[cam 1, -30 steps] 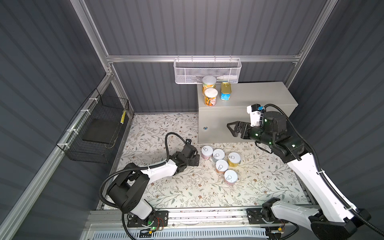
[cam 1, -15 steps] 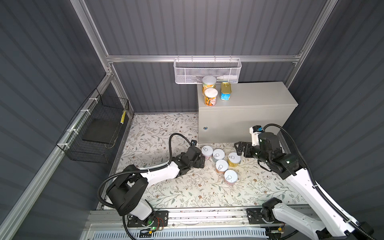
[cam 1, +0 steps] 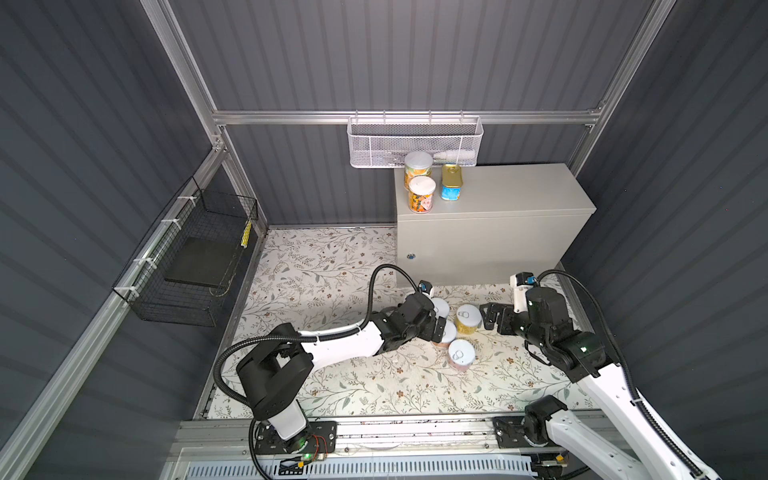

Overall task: Place and organize the canned foods onto the counter
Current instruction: 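Reach both grippers toward the cluster of white-lidded cans, then lower the open left gripper around the pink can at the cluster's near edge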

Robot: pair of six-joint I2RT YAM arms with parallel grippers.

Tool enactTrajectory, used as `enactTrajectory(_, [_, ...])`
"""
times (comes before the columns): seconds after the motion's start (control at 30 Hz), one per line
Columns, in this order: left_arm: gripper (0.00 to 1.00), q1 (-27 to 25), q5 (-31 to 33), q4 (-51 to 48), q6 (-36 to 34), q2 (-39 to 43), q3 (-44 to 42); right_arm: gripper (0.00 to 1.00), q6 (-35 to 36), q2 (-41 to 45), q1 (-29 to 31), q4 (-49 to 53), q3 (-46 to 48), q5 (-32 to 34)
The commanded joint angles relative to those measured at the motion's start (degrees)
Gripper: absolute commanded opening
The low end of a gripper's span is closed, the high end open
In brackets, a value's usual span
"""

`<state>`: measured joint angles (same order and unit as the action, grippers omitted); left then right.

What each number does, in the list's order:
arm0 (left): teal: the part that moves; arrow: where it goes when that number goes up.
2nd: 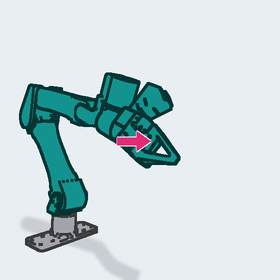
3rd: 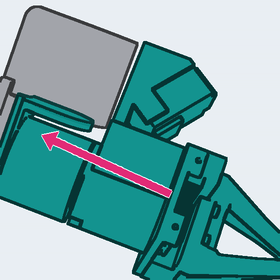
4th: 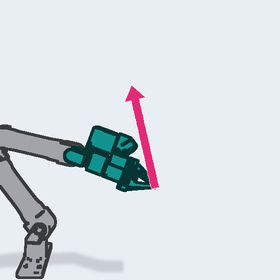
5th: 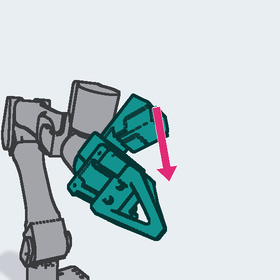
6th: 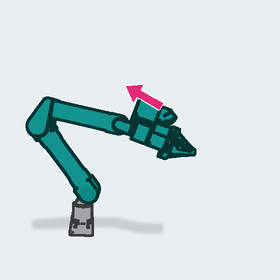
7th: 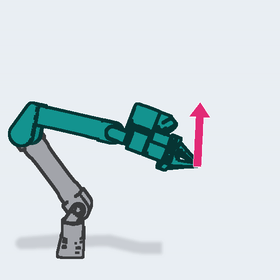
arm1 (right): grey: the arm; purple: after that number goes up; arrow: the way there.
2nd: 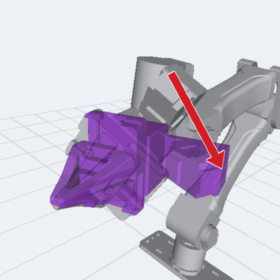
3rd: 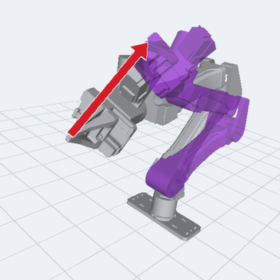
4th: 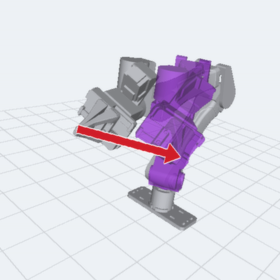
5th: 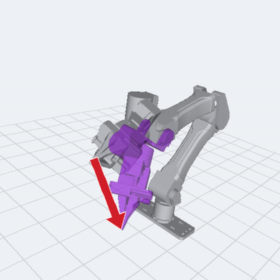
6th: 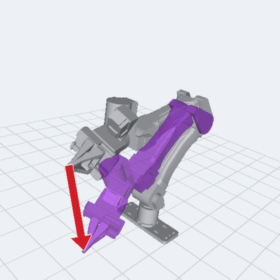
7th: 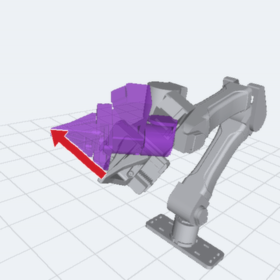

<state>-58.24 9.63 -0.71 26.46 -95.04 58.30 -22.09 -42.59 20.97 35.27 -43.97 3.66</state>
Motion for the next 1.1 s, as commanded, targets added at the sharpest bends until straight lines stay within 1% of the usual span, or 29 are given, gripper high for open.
enactTrajectory(0.0, [1.00,-1.1,-3.4,-2.8,0.7,-2.0,3.2,0.99,-0.8,1.8,-0.9,0.9,2.4,0.8])
enactTrajectory(0.17, [1.00,-3.4,-5.6,-8.3,0.0,-3.1,7.1,0.99,-1.4,2.9,-1.7,0.1,5.0,-1.0])
enactTrajectory(0.33, [1.00,-4.6,-8.0,-8.4,0.9,-3.7,8.1,0.99,-0.8,3.8,-2.0,-0.7,5.9,-3.6])
enactTrajectory(0.5, [1.00,-4.9,-14.4,-6.8,2.2,-6.4,9.3,0.99,-0.4,6.5,-2.1,-0.9,6.5,-4.9])
enactTrajectory(0.6, [1.00,-5.0,-17.1,-6.2,3.2,-7.7,9.6,0.99,-0.3,8.4,-2.3,-1.1,7.2,-5.0])
enactTrajectory(0.77, [1.00,-5.7,-16.8,-5.7,4.5,-7.8,9.5,0.99,-0.4,9.5,-2.6,-0.3,7.7,-4.6])
enactTrajectory(0.9, [1.00,-7.2,-15.3,-8.1,4.5,-8.2,11.2,0.99,-0.3,9.6,-2.7,0.0,7.8,-4.5])
enactTrajectory(1.07, [1.00,-9.1,-16.0,-9.5,4.3,-8.9,12.7,0.99,-0.6,10.4,-2.9,0.0,8.1,-3.8])
